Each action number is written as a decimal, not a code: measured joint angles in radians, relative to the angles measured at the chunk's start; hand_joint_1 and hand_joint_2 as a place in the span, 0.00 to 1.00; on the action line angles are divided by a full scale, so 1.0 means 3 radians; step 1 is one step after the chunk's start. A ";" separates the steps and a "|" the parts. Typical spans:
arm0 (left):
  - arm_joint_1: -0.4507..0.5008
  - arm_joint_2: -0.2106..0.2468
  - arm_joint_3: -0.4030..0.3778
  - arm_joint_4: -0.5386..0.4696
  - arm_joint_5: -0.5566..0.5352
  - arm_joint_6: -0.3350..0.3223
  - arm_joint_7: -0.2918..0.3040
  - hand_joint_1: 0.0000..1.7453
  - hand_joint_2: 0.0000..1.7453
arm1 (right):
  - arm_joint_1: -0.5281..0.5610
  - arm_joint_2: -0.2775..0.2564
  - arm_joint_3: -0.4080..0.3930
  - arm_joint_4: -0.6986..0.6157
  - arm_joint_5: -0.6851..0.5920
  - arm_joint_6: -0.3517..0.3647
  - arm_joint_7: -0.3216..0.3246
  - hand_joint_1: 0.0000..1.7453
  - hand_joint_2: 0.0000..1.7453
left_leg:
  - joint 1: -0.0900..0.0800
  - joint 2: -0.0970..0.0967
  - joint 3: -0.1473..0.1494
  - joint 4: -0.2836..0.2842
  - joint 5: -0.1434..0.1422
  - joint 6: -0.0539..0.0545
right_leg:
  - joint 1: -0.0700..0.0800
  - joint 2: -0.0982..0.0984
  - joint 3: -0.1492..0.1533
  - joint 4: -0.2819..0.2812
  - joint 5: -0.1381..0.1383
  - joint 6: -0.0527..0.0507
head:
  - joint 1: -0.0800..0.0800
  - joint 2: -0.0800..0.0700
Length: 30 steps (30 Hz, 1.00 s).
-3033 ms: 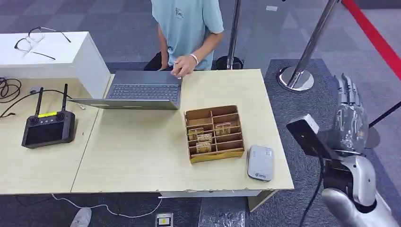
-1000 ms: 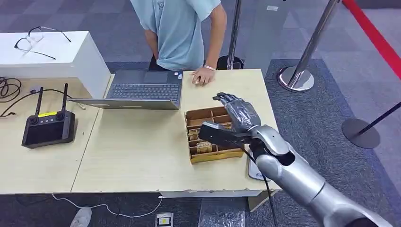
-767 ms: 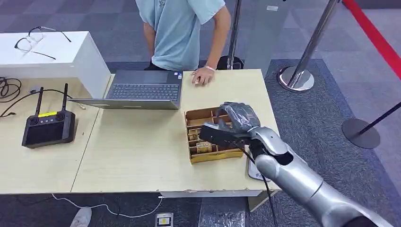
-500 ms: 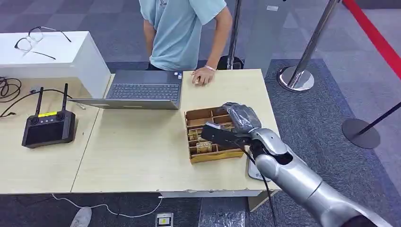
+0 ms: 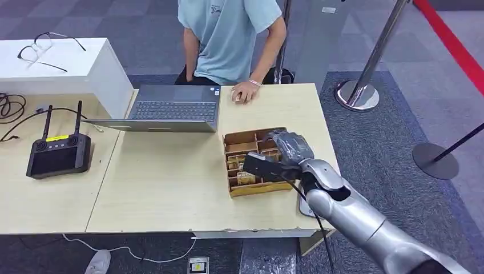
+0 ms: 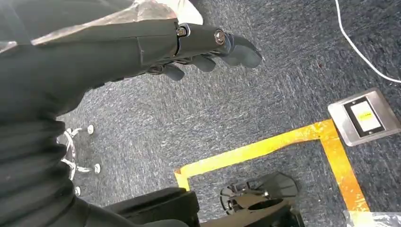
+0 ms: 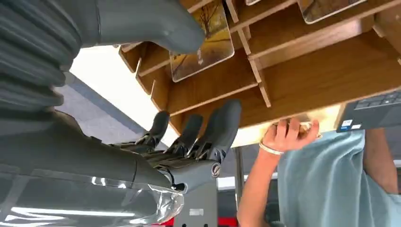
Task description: Pass the card to the sensor for recognition and then transmit it.
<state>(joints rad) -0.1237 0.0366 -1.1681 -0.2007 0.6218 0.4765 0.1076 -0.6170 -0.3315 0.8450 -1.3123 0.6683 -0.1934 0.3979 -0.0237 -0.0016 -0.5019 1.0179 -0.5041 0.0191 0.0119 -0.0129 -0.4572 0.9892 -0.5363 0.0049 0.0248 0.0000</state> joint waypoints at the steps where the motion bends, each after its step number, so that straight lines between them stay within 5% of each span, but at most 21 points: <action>1: 0.0000 0.0000 0.0000 0.0000 0.0001 -0.0001 0.0004 0.00 1.00 | 0.0004 0.0003 0.0005 0.0010 -0.0006 -0.0001 -0.0001 0.36 1.00 | 0.0000 0.0000 0.0000 0.0000 0.0000 0.0000 | 0.0000 0.0000 0.0000 0.0000 0.0000 0.0000 | -0.0001 0.0000; 30: 0.0003 0.0000 0.0000 0.0000 0.0008 -0.0001 0.0014 0.00 1.00 | 0.0040 0.0056 0.0069 0.0163 0.0014 -0.0043 -0.0041 0.35 1.00 | 0.0000 0.0000 0.0000 0.0000 0.0000 0.0000 | 0.0000 0.0000 0.0000 0.0000 0.0000 0.0000 | -0.0001 0.0000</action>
<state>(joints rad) -0.1229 0.0366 -1.1681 -0.2007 0.6241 0.4761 0.1118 -0.6050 -0.3147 0.8656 -1.2634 0.6725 -0.2064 0.3857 -0.0237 -0.0015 -0.5019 1.0180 -0.5041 0.0191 0.0119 -0.0129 -0.4572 0.9892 -0.5363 0.0049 0.0244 0.0000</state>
